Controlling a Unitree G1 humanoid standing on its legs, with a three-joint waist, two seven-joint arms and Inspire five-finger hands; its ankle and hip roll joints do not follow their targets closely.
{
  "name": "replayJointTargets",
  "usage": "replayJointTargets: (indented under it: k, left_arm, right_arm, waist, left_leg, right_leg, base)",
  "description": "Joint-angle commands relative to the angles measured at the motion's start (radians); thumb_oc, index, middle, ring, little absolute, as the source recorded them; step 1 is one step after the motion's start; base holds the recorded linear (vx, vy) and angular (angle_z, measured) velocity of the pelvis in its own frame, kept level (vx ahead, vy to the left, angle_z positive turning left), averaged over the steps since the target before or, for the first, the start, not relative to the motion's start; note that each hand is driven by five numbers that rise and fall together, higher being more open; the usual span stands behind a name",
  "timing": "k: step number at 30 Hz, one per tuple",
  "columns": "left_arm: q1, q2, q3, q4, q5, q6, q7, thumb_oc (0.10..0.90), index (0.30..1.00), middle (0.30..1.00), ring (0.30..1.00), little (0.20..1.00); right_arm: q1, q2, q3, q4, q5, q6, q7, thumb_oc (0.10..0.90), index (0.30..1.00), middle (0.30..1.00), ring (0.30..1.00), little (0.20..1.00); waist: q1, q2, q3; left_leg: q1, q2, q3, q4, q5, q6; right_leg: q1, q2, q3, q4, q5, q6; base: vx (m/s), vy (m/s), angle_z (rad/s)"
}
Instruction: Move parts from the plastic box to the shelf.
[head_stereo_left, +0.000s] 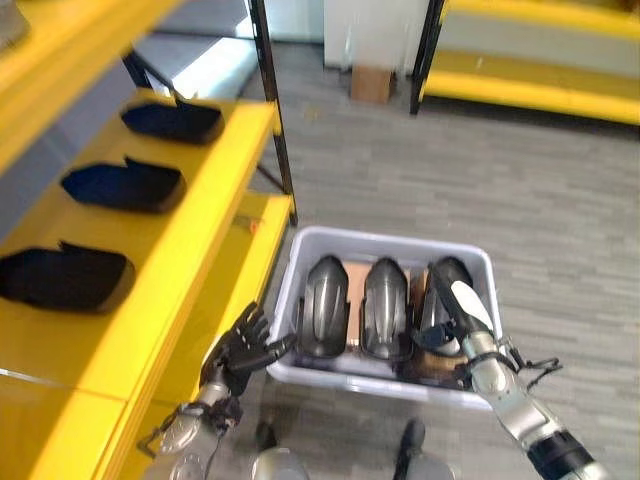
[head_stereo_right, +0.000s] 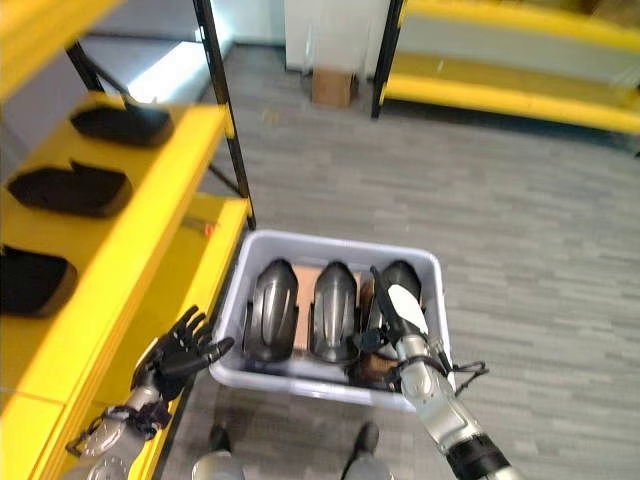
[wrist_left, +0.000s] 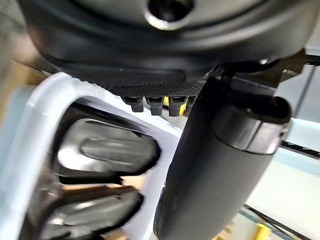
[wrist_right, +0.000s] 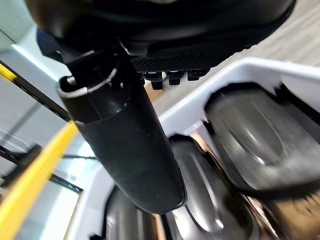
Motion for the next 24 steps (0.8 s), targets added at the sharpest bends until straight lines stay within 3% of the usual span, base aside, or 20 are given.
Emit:
replayJointTargets:
  k: [1,6,9,16,24]
  left_arm:
    - [-0.077,0.052,0.002,-0.105,0.015,-0.093,0.013,0.9,1.0,1.0,1.0,1.0]
    - [-0.077,0.061,-0.006,-0.13,0.016,-0.098,0.044,0.9,1.0,1.0,1.0,1.0]
    - [-0.086,0.067,-0.006,-0.147,0.007,-0.093,0.06,0.9,1.0,1.0,1.0,1.0]
    - [-0.096,0.061,-0.025,-0.168,-0.007,-0.097,0.066,0.9,1.0,1.0,1.0,1.0]
    - [-0.116,0.058,-0.037,-0.157,-0.027,-0.112,0.073,0.9,1.0,1.0,1.0,1.0]
  right_arm:
    - [-0.08,-0.008,-0.036,-0.062,-0.038,-0.017,-0.043,0.9,1.0,1.0,1.0,1.0]
    - [-0.078,-0.003,-0.014,-0.072,-0.054,0.01,-0.101,0.9,1.0,1.0,1.0,1.0]
    - [-0.103,-0.006,-0.02,-0.061,-0.18,0.08,-0.135,0.9,1.0,1.0,1.0,1.0]
    - [-0.137,-0.039,-0.012,-0.04,-0.308,0.144,-0.21,0.9,1.0,1.0,1.0,1.0]
    - [-0.185,-0.065,-0.017,0.012,-0.362,0.144,-0.284,0.9,1.0,1.0,1.0,1.0]
  waist:
    - [0.016,-0.01,0.036]
    - [0.016,-0.004,0.065]
    - [0.013,0.009,0.091]
    - [0.005,0.036,0.121]
    - [-0.007,0.057,0.138]
  left_leg:
    - [-0.053,0.041,-0.047,0.067,-0.039,0.024]
    - [-0.08,0.036,-0.049,0.074,-0.034,0.026]
    - [-0.103,0.03,-0.055,0.082,-0.035,0.028]
    - [-0.124,0.025,-0.053,0.081,-0.03,0.033]
    - [-0.133,0.021,-0.05,0.082,-0.032,0.038]
  right_leg:
    - [-0.001,-0.076,0.023,0.138,-0.134,0.053]
    - [-0.036,-0.076,0.026,0.161,-0.137,0.053]
    - [-0.069,-0.077,0.035,0.183,-0.143,0.05]
    - [-0.115,-0.081,0.044,0.216,-0.151,0.044]
    - [-0.146,-0.084,0.054,0.235,-0.153,0.039]
  base:
    - [-0.09,-0.032,0.03]
    - [-0.07,-0.032,0.02]
    - [-0.1,-0.011,0.01]
    - [-0.06,-0.001,-0.03]
    - [-0.04,0.009,-0.04]
